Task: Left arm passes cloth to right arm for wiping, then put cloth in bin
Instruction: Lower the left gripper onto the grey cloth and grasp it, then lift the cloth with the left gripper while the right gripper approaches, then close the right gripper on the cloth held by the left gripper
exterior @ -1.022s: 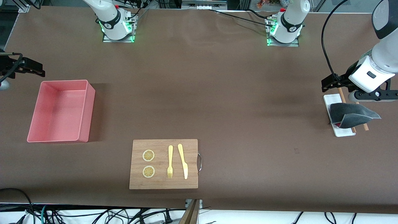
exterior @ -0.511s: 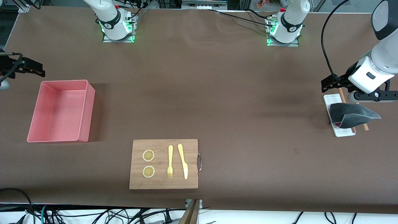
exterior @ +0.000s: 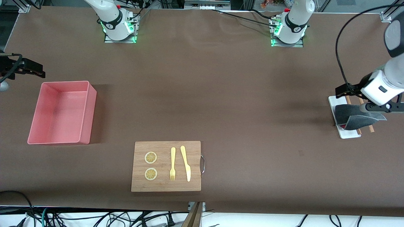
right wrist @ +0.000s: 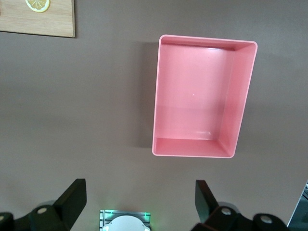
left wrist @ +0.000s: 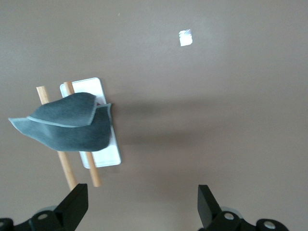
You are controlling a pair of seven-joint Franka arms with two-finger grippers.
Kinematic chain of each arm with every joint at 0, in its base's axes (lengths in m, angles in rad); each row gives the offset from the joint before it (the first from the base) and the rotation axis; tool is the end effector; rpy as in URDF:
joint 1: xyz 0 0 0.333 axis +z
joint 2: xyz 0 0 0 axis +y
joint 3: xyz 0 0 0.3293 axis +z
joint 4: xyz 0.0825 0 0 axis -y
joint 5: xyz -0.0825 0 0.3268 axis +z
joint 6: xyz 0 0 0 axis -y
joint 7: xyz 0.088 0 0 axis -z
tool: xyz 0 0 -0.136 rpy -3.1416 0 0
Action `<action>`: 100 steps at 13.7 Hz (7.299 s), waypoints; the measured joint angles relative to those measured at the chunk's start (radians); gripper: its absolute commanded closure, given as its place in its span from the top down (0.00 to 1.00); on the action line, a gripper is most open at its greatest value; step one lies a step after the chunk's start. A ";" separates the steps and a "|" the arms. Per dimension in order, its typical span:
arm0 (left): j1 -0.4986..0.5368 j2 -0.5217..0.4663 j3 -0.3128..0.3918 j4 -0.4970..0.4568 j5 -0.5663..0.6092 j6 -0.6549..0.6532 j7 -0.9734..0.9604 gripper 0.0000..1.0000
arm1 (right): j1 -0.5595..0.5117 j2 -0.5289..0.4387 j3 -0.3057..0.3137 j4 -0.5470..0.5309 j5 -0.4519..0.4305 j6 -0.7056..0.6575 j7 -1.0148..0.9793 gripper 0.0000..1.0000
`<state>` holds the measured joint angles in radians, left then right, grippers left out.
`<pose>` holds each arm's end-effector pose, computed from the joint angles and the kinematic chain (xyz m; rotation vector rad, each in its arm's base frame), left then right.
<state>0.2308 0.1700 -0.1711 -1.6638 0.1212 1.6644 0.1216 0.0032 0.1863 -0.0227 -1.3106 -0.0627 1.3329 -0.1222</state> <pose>0.5354 0.0533 0.4911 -3.0524 0.1272 0.2666 0.5262 -0.0185 0.5995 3.0729 0.1430 -0.2593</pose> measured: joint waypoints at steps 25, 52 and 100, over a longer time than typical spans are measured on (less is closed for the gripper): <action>0.253 0.539 0.052 0.345 0.130 0.077 1.147 1.00 | -0.001 0.001 -0.004 0.000 0.000 0.002 0.000 1.00; 0.257 0.506 0.028 0.450 0.105 -0.094 1.161 0.00 | -0.017 0.011 -0.021 0.000 0.000 0.052 -0.001 1.00; -0.844 0.528 0.030 0.646 -1.180 0.606 -0.722 0.00 | 0.122 0.313 0.122 -0.026 0.791 0.422 1.196 0.98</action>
<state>-0.6130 0.6985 -0.1411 -1.0176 -1.0584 2.2709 -0.6002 0.1255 0.4993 0.0996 -1.3368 0.7287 1.7547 1.0736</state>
